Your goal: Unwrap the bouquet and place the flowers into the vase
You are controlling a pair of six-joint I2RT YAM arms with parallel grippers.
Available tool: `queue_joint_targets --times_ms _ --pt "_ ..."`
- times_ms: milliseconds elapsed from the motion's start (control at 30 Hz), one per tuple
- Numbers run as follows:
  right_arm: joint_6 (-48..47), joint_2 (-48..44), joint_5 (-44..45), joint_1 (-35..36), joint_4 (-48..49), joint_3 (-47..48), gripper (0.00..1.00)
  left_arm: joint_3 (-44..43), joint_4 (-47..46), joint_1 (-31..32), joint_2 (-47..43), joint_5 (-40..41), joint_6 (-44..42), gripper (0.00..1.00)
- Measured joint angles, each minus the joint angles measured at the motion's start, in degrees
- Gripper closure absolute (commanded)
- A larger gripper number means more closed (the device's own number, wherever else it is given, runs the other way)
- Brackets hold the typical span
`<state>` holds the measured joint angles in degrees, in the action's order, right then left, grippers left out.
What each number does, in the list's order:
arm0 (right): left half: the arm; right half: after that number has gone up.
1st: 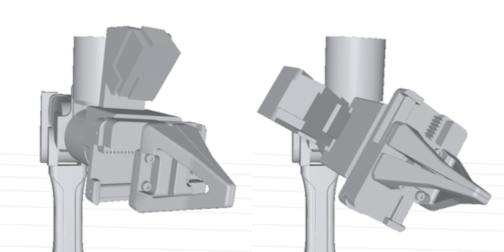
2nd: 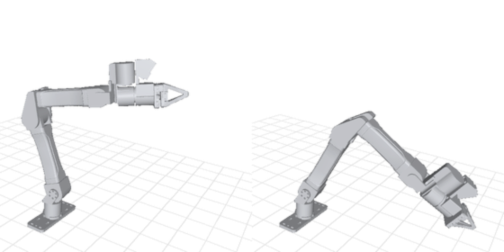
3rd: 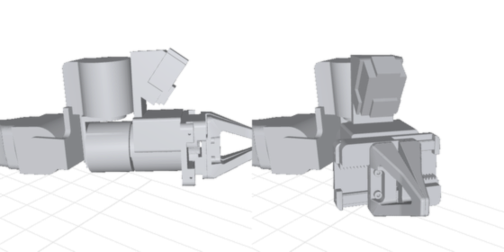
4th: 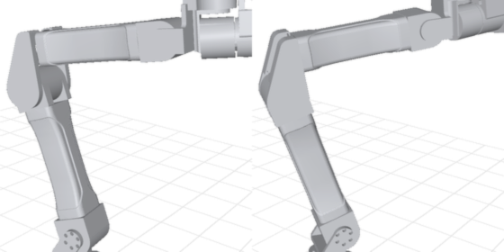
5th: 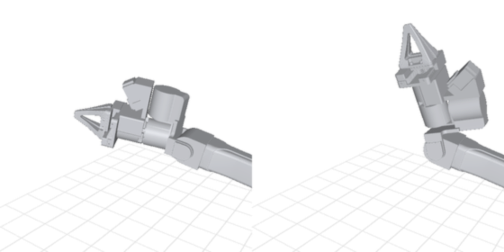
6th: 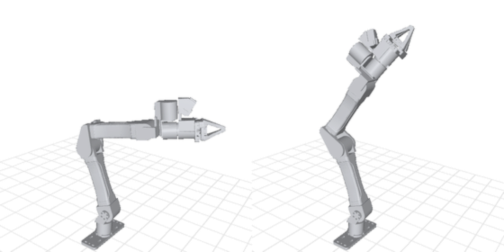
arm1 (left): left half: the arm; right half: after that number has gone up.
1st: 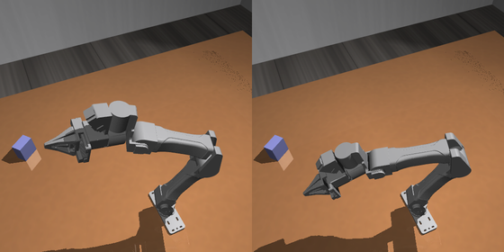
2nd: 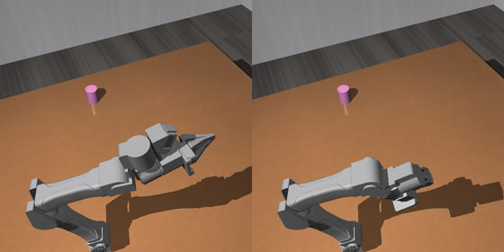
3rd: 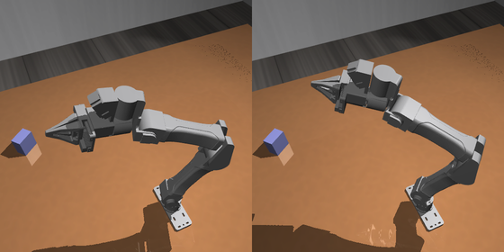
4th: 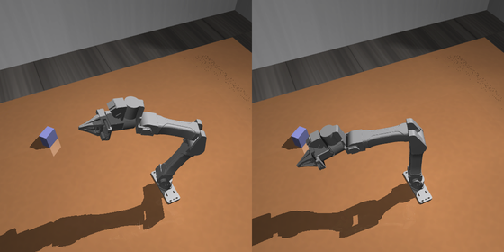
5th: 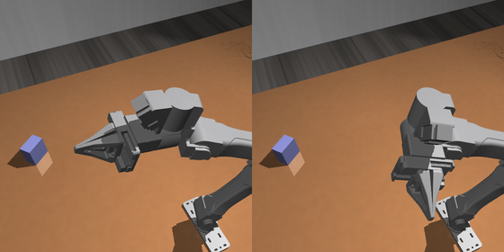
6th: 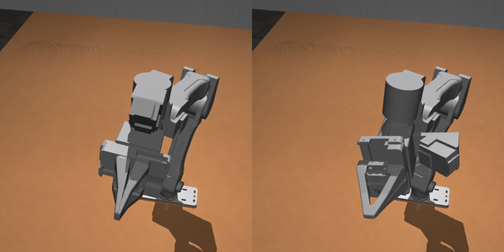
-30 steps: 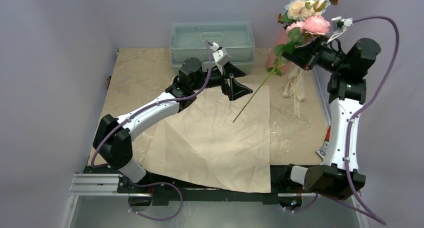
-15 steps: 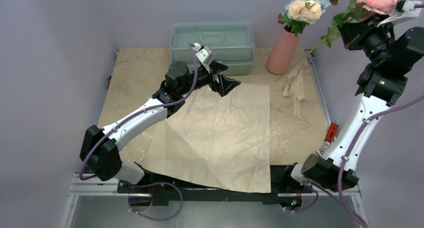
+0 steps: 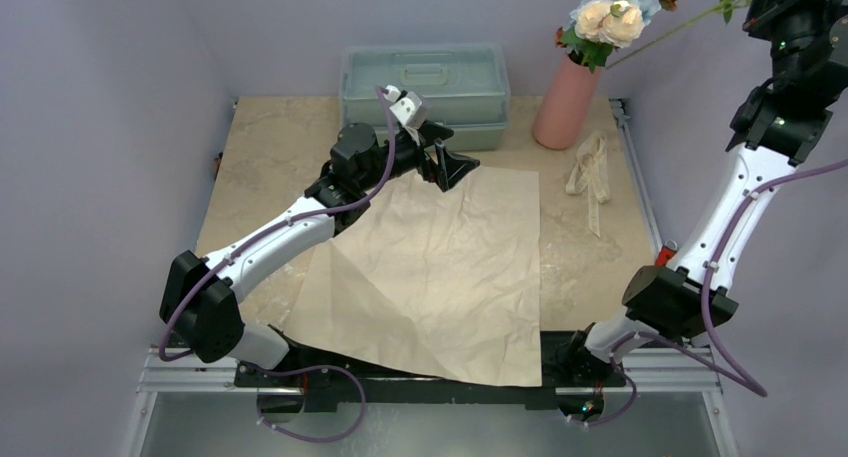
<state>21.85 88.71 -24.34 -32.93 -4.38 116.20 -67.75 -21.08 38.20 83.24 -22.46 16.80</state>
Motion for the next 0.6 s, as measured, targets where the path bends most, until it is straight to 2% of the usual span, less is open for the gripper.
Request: queue_joint_targets --times_ms 333,600 --pt "1.6 9.9 3.8 0.0 2.4 15.2 1.0 0.0 0.1 -0.4 0.4 0.2 -0.6 0.0" --pt "1.7 11.1 3.9 1.6 2.1 16.3 1.0 -0.1 0.2 -0.9 2.2 0.2 -1.4 0.0"
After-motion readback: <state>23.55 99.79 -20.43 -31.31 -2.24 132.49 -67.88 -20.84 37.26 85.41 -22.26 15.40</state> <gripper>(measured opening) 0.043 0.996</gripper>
